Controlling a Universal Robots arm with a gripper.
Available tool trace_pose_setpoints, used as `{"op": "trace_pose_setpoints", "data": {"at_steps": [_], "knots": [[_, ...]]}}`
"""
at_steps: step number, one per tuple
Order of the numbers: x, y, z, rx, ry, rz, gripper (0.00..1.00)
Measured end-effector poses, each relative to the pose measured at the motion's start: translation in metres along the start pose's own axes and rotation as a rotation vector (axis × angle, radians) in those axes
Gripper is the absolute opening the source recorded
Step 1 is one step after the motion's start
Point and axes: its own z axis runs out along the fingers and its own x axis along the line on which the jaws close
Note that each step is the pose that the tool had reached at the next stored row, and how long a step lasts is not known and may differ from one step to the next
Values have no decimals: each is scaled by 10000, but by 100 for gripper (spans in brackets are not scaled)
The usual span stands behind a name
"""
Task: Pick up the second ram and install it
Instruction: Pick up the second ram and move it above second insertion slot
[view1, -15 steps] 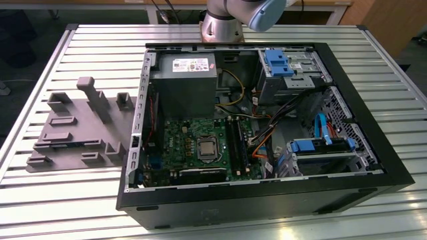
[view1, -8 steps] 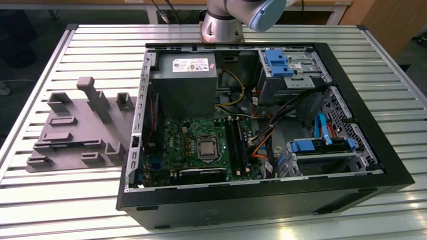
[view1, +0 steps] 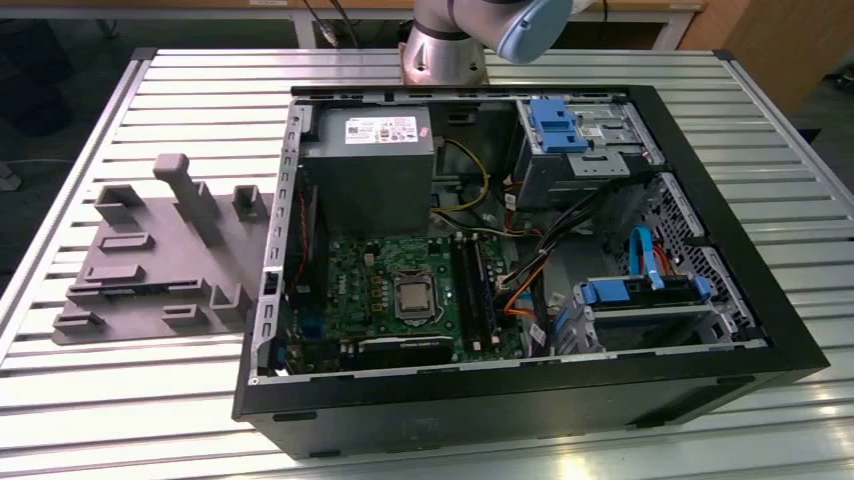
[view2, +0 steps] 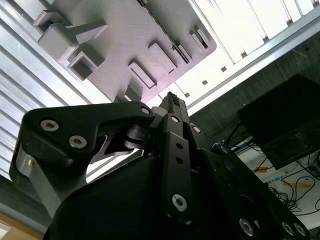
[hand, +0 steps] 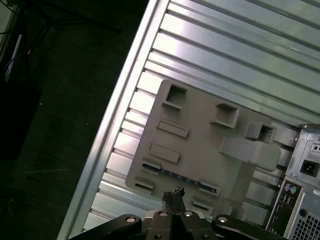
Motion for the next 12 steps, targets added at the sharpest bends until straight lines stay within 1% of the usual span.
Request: {"op": "trace_pose_setpoints", "data": {"at_steps": [5,12], "knots": [[0,0,1,-3,4,-171,11],[0,0,9,-27,25,-1141,11]]}}
